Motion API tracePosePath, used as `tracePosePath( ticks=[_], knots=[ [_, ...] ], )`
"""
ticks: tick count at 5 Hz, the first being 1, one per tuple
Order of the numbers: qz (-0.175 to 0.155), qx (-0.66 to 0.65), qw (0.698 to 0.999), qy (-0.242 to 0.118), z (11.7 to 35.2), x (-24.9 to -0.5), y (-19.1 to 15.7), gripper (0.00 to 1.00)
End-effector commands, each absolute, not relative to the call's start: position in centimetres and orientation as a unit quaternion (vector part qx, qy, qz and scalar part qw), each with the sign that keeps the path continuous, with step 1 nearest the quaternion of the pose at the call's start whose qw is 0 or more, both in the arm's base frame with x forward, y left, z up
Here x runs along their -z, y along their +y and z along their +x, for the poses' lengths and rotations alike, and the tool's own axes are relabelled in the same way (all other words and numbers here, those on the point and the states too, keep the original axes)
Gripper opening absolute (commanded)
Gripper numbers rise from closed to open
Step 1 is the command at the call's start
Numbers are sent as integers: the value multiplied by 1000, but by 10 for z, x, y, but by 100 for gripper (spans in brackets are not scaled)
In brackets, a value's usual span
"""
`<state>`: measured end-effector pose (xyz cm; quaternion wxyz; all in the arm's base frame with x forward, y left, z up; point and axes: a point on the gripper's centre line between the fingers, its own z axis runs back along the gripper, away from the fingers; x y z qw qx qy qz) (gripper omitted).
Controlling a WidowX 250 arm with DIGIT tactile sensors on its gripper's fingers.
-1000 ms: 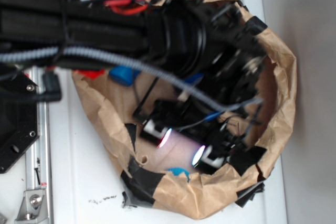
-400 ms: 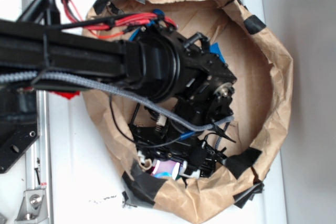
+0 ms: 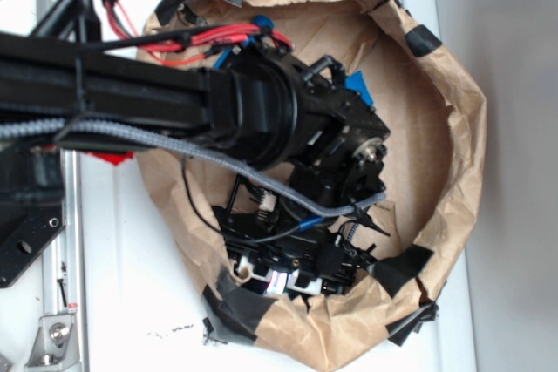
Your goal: Grab the blue ball.
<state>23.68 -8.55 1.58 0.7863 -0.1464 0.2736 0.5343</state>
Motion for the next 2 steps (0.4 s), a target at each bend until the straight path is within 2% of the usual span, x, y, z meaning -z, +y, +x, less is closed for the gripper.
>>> tracePosePath(
  ticks=[1,2],
  knots=[
    [-184,-497,833,156,265,-49,-39,0],
    [-205,-500,836,94,274,-73,-5,0]
  ],
)
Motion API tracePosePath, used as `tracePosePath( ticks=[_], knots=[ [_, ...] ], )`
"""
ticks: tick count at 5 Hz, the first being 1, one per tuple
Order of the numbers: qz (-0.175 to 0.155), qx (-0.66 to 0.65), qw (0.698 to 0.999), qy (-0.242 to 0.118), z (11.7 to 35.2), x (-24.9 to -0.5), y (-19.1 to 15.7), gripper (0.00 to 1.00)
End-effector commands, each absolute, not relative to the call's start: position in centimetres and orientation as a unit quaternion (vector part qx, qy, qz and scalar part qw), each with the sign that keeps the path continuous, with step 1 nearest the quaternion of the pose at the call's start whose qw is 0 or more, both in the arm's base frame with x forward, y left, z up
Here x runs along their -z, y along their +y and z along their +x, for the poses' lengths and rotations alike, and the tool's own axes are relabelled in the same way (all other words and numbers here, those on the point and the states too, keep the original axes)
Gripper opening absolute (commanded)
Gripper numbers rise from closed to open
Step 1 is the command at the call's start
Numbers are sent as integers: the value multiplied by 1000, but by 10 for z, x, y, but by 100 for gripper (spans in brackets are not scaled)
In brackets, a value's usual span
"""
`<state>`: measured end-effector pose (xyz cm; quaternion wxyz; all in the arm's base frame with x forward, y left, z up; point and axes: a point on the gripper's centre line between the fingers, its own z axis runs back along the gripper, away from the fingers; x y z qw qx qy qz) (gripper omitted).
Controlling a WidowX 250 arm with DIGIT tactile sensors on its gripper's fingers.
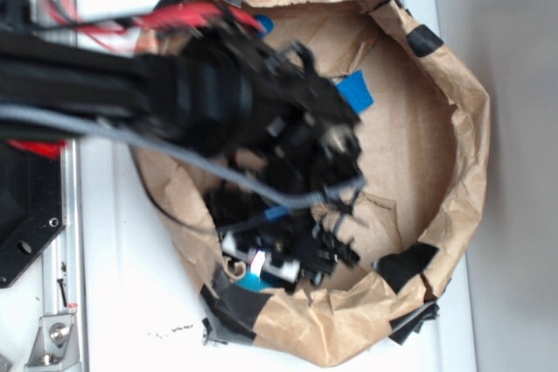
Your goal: Grab the blue ball.
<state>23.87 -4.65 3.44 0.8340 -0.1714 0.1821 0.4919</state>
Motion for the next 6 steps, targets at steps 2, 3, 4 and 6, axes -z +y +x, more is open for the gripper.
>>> tracePosePath(
  ticks=[2,3,4,6],
  knots=[
    [-148,-450,880,-20,278,-106,0,0],
    [-105,-336,933,-77,282,-133,-11,0],
    [-82,-219,968,-93,288,-147,-16,0],
    [-60,-177,977,-105,295,-141,-19,0]
  ],
)
